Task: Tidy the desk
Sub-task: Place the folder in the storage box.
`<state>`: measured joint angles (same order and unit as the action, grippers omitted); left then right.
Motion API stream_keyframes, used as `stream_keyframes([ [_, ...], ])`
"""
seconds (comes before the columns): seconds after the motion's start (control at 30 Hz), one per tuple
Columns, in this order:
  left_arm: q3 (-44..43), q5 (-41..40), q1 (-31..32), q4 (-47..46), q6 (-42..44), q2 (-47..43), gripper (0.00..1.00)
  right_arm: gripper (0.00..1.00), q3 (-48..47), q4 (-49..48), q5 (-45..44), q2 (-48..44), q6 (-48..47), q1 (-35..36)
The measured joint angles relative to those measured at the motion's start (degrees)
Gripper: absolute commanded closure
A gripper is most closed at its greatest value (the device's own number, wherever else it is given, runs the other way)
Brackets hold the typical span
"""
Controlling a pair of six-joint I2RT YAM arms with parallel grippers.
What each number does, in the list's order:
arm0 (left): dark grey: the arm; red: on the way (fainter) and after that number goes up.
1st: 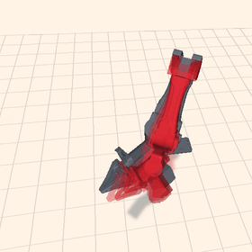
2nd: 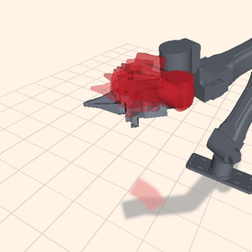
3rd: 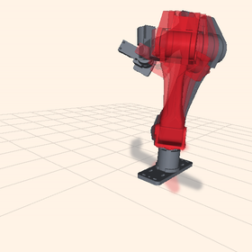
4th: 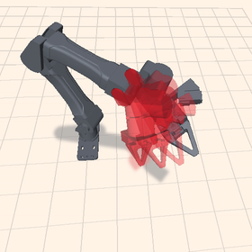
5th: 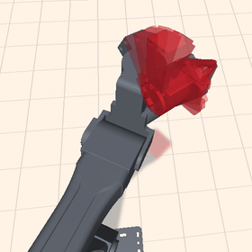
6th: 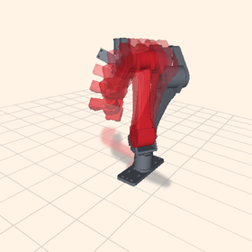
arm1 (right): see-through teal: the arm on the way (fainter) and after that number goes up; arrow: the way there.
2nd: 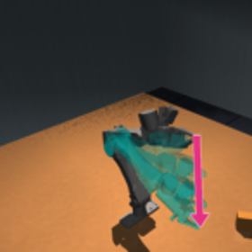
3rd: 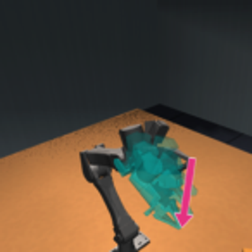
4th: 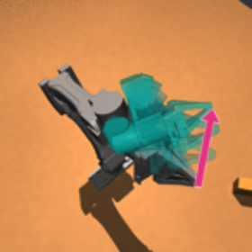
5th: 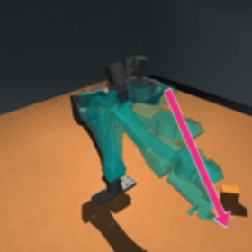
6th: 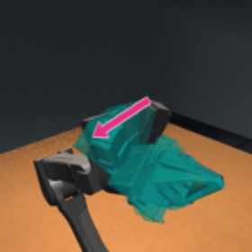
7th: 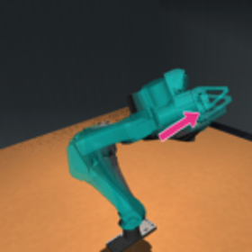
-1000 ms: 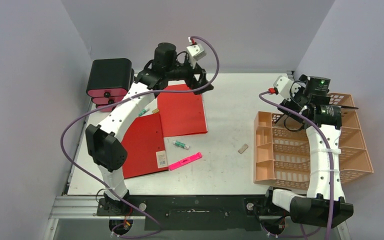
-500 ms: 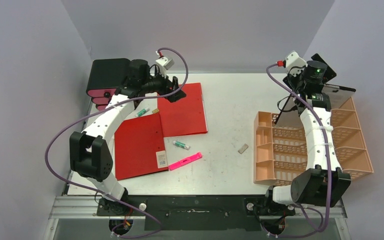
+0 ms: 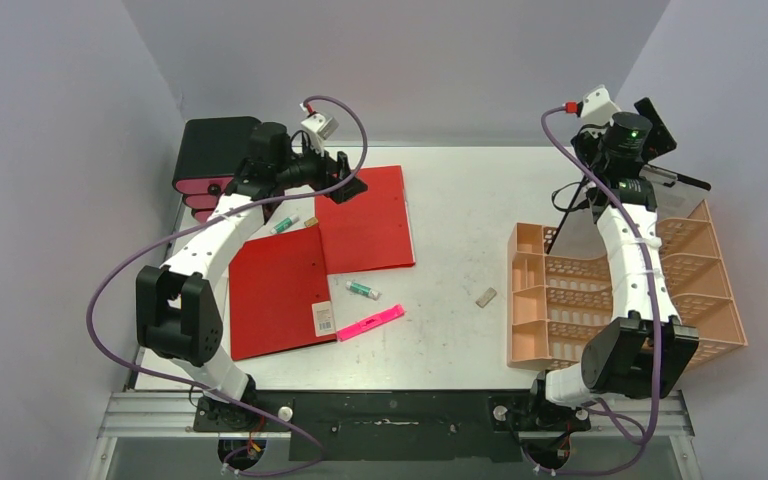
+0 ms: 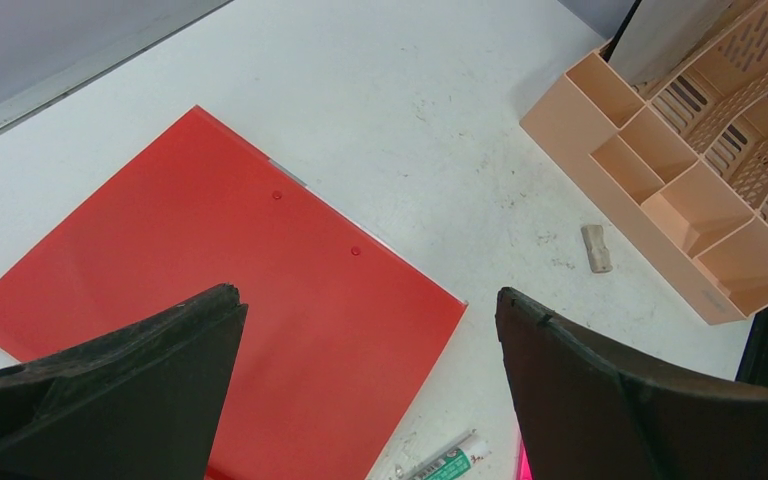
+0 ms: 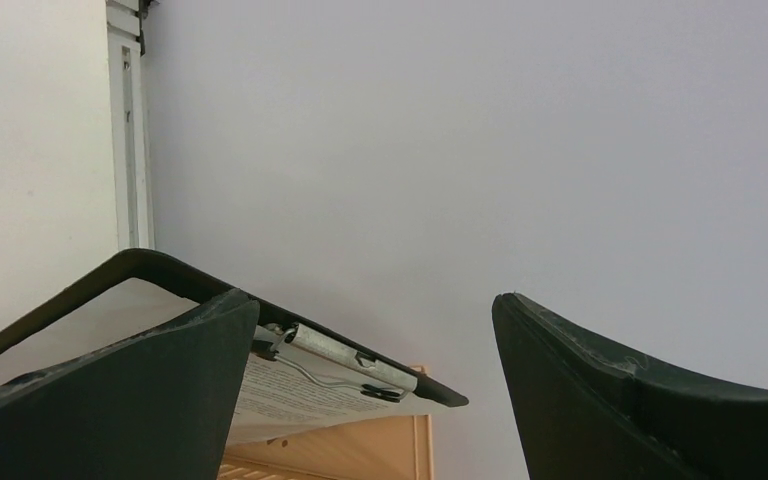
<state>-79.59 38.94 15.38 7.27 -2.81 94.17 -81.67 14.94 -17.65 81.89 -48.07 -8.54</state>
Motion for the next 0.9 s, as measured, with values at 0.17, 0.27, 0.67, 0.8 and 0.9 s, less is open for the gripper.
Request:
stream_keyframes([
  [0.17,1.01,-0.13,-0.11,-1.14,-0.09,-0.02,0.04,0.09,-0.92,0.24,0.44,-0.15,2.51,0.09],
  [0.27,2.32,-1.42,-0.11,-1.14,0.35,-0.46,0.04,0.1,-3.26,3.78,3.13,-1.07,5.66,0.44],
  [0.67,4.72,-14.84,-0.39,2.32,7.45,-1.81,0.04,0.1,-2.78,14.69,27.41,-14.43,19.15,13.22],
  [0.8,9.31,-18.08,-1.62,2.27,9.62,-2.47,0.04,0.1,2.29,11.82,37.53,-13.92,25.97,14.56],
  [0.9,13.68,-19.93,-3.32,3.17,11.37,-3.52,0.04,0.08,3.98,8.96,42.75,-9.22,31.91,14.6],
])
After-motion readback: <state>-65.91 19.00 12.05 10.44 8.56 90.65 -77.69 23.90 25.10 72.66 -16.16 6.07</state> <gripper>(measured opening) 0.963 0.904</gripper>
